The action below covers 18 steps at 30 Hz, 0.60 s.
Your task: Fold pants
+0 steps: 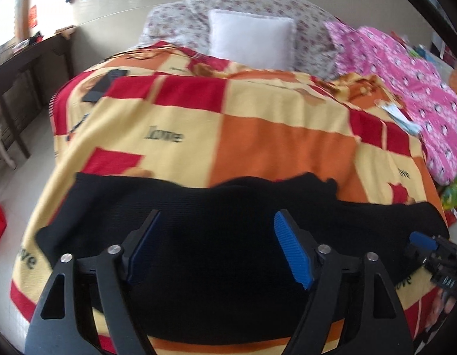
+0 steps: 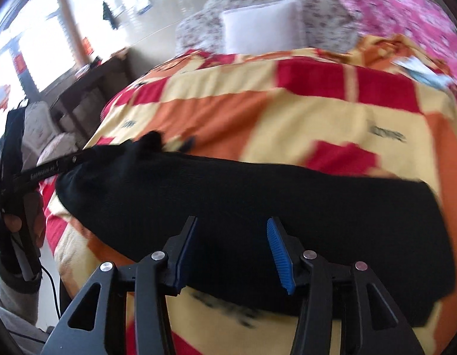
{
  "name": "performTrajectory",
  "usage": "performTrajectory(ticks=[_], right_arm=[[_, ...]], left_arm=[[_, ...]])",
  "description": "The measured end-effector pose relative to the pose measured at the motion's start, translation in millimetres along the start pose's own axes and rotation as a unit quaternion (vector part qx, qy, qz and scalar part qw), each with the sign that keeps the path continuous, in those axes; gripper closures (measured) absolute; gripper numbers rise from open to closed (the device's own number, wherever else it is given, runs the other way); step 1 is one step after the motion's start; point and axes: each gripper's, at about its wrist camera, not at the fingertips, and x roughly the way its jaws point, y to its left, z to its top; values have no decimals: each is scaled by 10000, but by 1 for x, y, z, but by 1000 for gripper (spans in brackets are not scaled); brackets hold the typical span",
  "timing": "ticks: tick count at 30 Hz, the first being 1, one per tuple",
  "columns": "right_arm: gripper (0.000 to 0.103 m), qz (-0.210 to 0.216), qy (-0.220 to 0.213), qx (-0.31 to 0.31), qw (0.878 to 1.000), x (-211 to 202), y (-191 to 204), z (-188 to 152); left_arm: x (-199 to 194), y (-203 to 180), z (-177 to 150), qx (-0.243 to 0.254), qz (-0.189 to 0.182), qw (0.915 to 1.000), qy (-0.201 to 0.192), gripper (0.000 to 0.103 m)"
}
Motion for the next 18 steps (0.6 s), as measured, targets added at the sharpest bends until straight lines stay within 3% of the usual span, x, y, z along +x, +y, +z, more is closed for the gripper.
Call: performTrajectory(ticks=[7,10,13,18], right_arm=[[54,-259,-444,541,9972,-51,-50,-10],[47,-519,-619,747,9939,-72,-68,-19],[46,-558,-765,1099,9894,-88,-90,-28],[44,-625,-638,1484,9849,-88,-113,-42]], left_arm=[[14,-68,4,570,-719,9952,329,25],[19,-102,4,910,-916,9908,395,25],[22,-134,5,1258,-985,9865,371,22],[26,-181,11,1612,-1513,9737,555,20]])
